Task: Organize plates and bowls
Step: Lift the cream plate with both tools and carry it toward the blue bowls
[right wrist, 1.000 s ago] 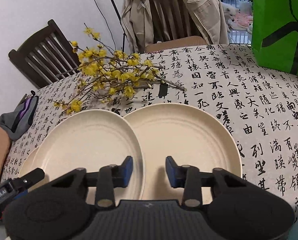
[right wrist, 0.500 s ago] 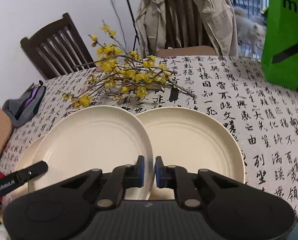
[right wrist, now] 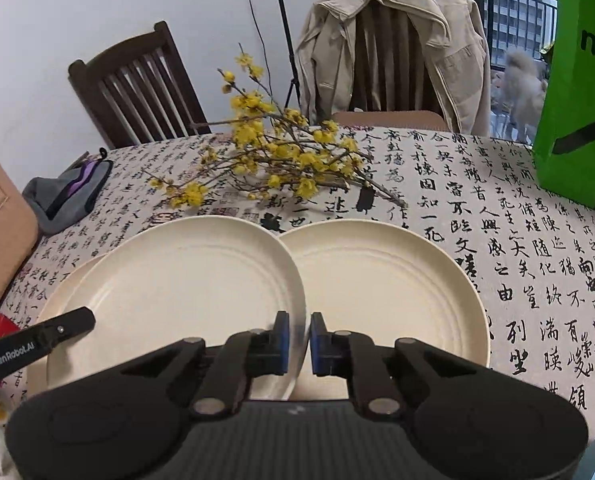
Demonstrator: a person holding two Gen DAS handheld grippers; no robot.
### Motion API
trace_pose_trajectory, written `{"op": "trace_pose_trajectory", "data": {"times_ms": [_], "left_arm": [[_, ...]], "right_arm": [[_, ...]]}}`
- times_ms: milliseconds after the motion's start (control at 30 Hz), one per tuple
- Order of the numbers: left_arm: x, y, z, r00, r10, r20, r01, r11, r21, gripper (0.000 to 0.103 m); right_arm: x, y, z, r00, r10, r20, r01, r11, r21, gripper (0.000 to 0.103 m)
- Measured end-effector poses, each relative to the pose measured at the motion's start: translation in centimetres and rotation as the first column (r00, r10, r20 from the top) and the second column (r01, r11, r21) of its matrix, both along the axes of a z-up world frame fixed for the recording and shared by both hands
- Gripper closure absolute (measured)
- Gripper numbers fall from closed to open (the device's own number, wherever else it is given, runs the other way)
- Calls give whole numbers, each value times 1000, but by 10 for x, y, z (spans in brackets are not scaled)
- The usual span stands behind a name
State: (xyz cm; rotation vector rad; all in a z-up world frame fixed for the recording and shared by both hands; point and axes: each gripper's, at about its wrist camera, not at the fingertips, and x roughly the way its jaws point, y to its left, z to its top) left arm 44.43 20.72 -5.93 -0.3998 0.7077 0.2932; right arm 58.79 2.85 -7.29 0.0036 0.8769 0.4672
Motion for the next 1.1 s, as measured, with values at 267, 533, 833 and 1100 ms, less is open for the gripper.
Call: {"op": "trace_pose_trajectory", "data": {"times_ms": [267,533,833,1100], "left_arm": [[-16,-1,16,1000,15,22,-15,1000,26,94],[-43,-8,36,998,18,58,-21,999,50,94],[-78,-30,56,995,4,100,-13,997,81,93],[-106,-50,71,991,-17,133,3,995,102,93]], "right_arm": [[-17,1,13,999,27,43,-27,999,16,93],[-44,-9,30,995,47,91,-52,998,44,93],[-81,-32,51,988,52,146,-62,996,69,93],[-115,-55,64,981,44,189,-60,995,80,93]]}}
